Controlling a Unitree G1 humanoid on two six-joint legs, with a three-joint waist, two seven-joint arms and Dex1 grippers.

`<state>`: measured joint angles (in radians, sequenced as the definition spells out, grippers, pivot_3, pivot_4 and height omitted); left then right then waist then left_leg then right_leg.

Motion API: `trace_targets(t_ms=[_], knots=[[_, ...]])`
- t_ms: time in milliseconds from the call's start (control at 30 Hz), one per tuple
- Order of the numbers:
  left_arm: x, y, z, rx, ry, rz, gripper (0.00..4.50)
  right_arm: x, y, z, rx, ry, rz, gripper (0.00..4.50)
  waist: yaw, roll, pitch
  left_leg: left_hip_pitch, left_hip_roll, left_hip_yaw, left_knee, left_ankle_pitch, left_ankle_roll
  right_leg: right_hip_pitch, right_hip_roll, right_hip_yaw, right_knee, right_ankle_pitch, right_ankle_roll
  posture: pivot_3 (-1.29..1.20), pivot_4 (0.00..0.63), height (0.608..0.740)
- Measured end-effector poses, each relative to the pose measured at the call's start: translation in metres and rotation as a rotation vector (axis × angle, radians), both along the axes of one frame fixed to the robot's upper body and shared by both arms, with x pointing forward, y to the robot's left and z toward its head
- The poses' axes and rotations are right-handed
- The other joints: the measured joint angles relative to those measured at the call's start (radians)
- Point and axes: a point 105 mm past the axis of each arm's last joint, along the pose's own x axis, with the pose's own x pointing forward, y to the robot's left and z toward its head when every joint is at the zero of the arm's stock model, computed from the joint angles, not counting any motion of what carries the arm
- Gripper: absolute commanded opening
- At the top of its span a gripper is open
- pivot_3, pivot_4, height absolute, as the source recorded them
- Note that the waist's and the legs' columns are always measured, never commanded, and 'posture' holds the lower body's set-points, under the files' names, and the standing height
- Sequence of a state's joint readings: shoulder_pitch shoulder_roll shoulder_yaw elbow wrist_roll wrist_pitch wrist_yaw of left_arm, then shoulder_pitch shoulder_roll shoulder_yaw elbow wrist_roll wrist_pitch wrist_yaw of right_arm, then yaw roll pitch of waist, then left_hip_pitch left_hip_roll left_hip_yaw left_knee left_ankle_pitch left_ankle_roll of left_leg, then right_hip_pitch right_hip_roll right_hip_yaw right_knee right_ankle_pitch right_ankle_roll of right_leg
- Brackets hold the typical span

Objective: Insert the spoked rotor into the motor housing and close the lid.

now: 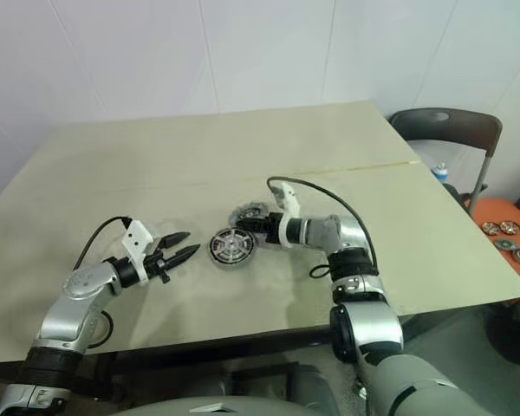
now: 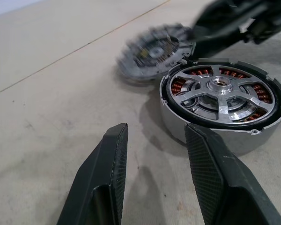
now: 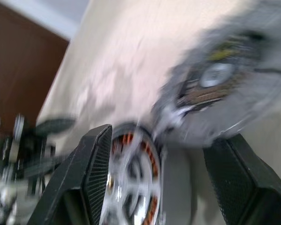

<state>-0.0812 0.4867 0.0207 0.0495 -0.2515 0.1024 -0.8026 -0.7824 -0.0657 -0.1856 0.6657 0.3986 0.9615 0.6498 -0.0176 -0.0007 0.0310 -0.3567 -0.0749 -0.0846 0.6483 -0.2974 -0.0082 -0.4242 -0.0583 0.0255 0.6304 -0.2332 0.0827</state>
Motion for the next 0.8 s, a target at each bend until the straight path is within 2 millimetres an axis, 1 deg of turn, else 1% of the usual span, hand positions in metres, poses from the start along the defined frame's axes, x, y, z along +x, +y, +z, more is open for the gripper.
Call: trace_targets(t_ms=[200,233,267,367,433,500,633,800], knots=[[0.0,-0.001,0.0,-0.001,0.001,-0.001,2.05,0.01,0.001,-0.001,0.015,-0.019,-0.076,3.06,-0.001,0.0,0.0,0.0,0.0,0.0,0.0,0.0,0.0,0.0,0.0,0.0,0.0,0.0,0.0,0.0,0.0,0.74],[0.0,-0.001,0.0,-0.001,0.001,-0.001,2.05,0.011,0.001,-0.001,0.021,-0.02,-0.094,2.66,-0.001,0.0,0.0,0.0,0.0,0.0,0.0,0.0,0.0,0.0,0.0,0.0,0.0,0.0,0.0,0.0,0.0,0.74],[0.0,-0.001,-0.001,-0.001,0.001,-0.002,2.05,0.012,0.0,-0.001,0.029,-0.018,-0.107,2.46,-0.002,0.0,0.0,0.0,0.0,0.0,0.0,0.0,0.0,0.0,0.0,0.0,0.0,0.0,0.0,0.0,0.0,0.74],[0.0,-0.001,-0.001,0.0,0.001,-0.002,2.05,0.014,-0.001,0.0,0.038,-0.024,-0.12,1.43,-0.002,0.0,0.0,0.0,0.0,0.0,0.0,0.0,0.0,0.0,0.0,0.0,0.0,0.0,0.0,0.0,0.0,0.74],[0.0,-0.001,-0.001,0.0,0.001,-0.001,2.05,0.013,0.0,0.001,0.04,-0.032,-0.108,0.75,-0.002,0.0,0.0,0.0,0.0,0.0,0.0,0.0,0.0,0.0,0.0,0.0,0.0,0.0,0.0,0.0,0.0,0.74],[0.0,-0.001,-0.001,0.001,0.001,0.0,2.05,0.012,0.003,0.006,0.036,-0.073,-0.076,0.1,-0.003,0.0,0.0,0.0,0.0,0.0,0.0,0.0,0.0,0.0,0.0,0.0,0.0,0.0,0.0,0.0,0.0,0.74],[0.001,-0.001,-0.001,0.002,0.004,0.002,2.05,0.008,0.007,0.018,0.028,-0.152,-0.011,0.1,-0.002,0.0,0.0,0.0,0.0,0.0,0.0,0.0,0.0,0.0,0.0,0.0,0.0,0.0,0.0,0.0,0.0,0.74],[0.001,0.0,-0.002,0.002,0.005,0.005,2.05,0.002,0.01,0.026,0.033,-0.251,0.049,0.1,-0.002,0.0,0.0,0.0,0.0,0.0,0.0,0.0,0.0,0.0,0.0,0.0,0.0,0.0,0.0,0.0,0.0,0.74]])
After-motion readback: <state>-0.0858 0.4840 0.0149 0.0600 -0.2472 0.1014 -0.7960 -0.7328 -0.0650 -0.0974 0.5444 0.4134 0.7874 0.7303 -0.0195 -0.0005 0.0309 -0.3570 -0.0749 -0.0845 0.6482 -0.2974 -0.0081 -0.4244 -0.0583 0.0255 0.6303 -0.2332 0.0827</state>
